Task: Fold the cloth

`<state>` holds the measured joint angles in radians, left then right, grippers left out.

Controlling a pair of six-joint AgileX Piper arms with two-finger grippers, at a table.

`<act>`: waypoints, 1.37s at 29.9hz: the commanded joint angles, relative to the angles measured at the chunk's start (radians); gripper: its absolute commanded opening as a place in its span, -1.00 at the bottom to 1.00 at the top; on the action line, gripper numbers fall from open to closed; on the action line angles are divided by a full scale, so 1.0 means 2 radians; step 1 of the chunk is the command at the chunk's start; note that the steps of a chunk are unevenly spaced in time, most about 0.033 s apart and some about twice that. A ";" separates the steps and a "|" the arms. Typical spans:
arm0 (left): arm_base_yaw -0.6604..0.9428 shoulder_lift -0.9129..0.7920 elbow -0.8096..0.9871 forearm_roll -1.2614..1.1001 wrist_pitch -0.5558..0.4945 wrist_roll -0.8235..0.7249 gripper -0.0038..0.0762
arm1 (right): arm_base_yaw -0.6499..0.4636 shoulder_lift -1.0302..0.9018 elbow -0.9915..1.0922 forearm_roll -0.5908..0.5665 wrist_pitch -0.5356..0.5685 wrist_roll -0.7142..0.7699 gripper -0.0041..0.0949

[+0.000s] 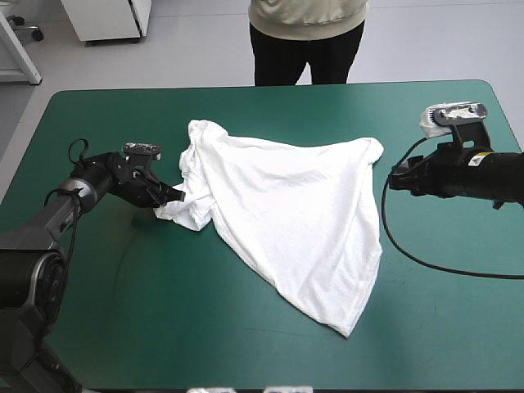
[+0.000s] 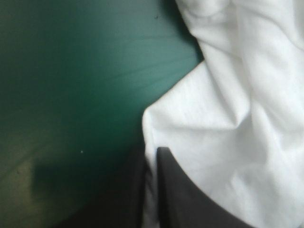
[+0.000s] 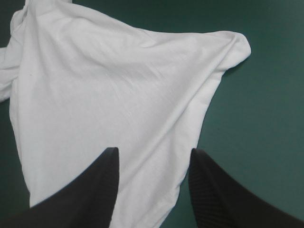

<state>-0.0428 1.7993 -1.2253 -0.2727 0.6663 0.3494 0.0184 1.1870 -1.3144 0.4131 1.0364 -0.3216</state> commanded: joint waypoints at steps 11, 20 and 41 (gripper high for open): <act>-0.003 -0.017 -0.009 -0.008 -0.007 -0.005 -0.93 | 0.186 -0.010 0.114 -0.118 0.015 0.074 -0.02; -0.003 -0.017 -0.009 -0.004 -0.002 0.001 -0.93 | 0.418 -0.010 0.253 -0.186 -0.058 0.170 -0.02; -0.003 -0.018 -0.009 -0.002 0.008 0.004 -0.93 | 0.460 0.128 0.262 -0.239 -0.110 0.210 -0.65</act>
<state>-0.0431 1.8005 -1.2253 -0.2675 0.6683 0.3549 0.9351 1.4241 -0.7968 -0.0666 0.8666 0.1017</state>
